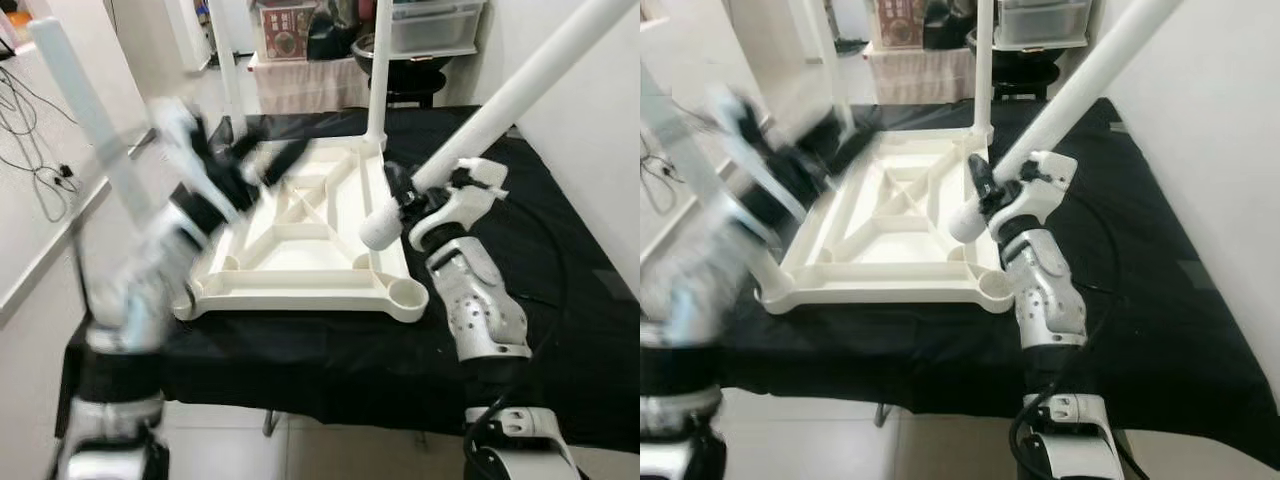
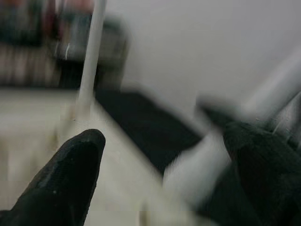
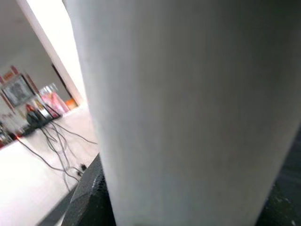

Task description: Building children table

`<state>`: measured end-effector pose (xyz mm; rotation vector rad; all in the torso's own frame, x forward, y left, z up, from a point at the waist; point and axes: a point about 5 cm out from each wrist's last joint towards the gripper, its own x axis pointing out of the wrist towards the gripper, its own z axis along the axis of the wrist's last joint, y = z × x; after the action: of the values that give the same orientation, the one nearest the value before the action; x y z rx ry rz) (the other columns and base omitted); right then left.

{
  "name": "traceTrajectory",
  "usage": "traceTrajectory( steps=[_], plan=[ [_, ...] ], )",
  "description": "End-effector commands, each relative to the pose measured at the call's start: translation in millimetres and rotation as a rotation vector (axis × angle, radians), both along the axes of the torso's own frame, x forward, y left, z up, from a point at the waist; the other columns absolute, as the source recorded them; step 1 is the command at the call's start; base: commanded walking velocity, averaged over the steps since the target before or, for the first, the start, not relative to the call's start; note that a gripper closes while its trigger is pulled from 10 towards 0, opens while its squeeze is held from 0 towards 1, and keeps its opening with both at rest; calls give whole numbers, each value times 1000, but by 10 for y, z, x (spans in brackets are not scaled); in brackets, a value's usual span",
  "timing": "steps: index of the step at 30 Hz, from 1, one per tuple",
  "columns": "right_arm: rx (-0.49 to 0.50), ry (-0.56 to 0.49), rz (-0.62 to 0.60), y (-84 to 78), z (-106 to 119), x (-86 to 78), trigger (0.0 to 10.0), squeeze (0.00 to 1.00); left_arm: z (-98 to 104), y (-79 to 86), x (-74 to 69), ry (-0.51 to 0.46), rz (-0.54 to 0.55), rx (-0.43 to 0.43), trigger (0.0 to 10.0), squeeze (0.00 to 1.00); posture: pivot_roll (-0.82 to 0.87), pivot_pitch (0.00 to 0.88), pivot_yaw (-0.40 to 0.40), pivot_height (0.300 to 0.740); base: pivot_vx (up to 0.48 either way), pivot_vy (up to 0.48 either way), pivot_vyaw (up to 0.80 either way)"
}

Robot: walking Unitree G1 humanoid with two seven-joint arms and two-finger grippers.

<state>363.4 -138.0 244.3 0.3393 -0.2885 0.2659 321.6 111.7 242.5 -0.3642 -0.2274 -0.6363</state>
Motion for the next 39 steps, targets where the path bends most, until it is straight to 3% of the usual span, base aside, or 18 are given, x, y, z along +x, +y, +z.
traceTrajectory(
  steps=[1, 3, 4, 5, 6, 8, 9, 12, 15, 19, 20, 22, 25, 27, 28, 31, 34, 39],
  plan=[
    [-20, -16, -8, 41, 17, 1, 10000, 0, -18, -1, -28, 11, 73, 28, 10000, 0, -53, 115, 23, 740, 0, 0, 0],
    [-20, -16, -8, 41, 17, 1, 10000, 0, -18, -1, -28, 11, 73, 28, 10000, 0, -53, 115, 23, 740, 0, 0, 0],
    [-36, -9, -17, 51, 8, 13, 10000, 0, -146, -11, -55, 64, 86, 21, 10000, 0, -53, 115, 23, 740, 0, 0, 0],
    [-36, -9, -17, 51, 8, 13, 10000, 0, -146, -11, -55, 64, 86, 21, 10000, 0, -53, 115, 23, 740, 0, 0, 0],
    [-63, 10, -38, 66, -12, 27, 10000, 0, -304, 5, -88, 119, 133, 33, 10000, 0, -50, 118, 22, 740, 0, 0, 0],
    [-63, 10, -38, 66, -12, 27, 10000, 0, -304, 5, -88, 119, 133, 33, 10000, 0, -50, 118, 22, 740, 0, 0, 0],
    [-165, 75, -148, 83, -101, 48, 10000, 0, -537, 61, -163, 179, 252, 64, 10000, 0, -46, 118, 20, 740, 0, 0, 0],
    [-198, 91, -188, 83, -129, 50, 10000, 0, -582, 79, -183, 186, 285, 77, 10000, 0, -46, 118, 20, 740, 0, 0, 0],
    [-212, 75, -237, 59, -231, -39, 10000, 0, -623, 155, -223, 129, 401, 158, 10000, 0, -44, 108, 20, 740, 0, 0, 0],
    [-257, 62, -264, 11, -342, -172, 10000, 0, -621, 224, -256, 65, 441, 223, 10000, 0, -51, 109, 25, 740, 0, 0, 0],
    [-306, 45, -293, -23, -396, -229, 10000, 0, -616, 252, -275, 48, 450, 240, 10000, 0, -54, 103, 26, 740, 0, 0, 0],
    [-306, 45, -293, -23, -396, -229, 10000, 0, -616, 252, -275, 48, 450, 240, 10000, 0, -54, 103, 26, 740, 0, 0, 0],
    [-424, 44, -332, -53, -602, -383, 10000, 0, -652, 315, -375, -14, 499, 327, 10000, 0, -57, 92, 40, 740, 0, 0, 0],
    [-415, 72, -310, -49, -664, -406, 10000, 0, -706, 337, -401, 3, 515, 335, 10000, 0, -56, 92, 41, 740, 0, 0, 0],
    [-343, 105, -258, -50, -707, -422, 10000, 0, -776, 353, -437, 37, 508, 343, 10000, 0, -55, 93, 43, 740, 0, 0, 0],
    [-286, 126, -222, -52, -731, -432, 10000, 0, -821, 362, -462, 61, 501, 346, 10000, 0, -55, 93, 43, 740, 0, 0, 0],
    [-199, 69, -152, -25, -663, -479, 10000, 0, -861, 345, -527, 44, 489, 388, 10000, 0, -39, 98, 54, 740, 0, 0, 0],
    [-205, -10, -121, 16, -534, -474, 10000, 0, -821, 299, -513, 0, 443, 366, 10000, 0, -21, 104, 61, 740, 0, 0, 0]
  ],
)
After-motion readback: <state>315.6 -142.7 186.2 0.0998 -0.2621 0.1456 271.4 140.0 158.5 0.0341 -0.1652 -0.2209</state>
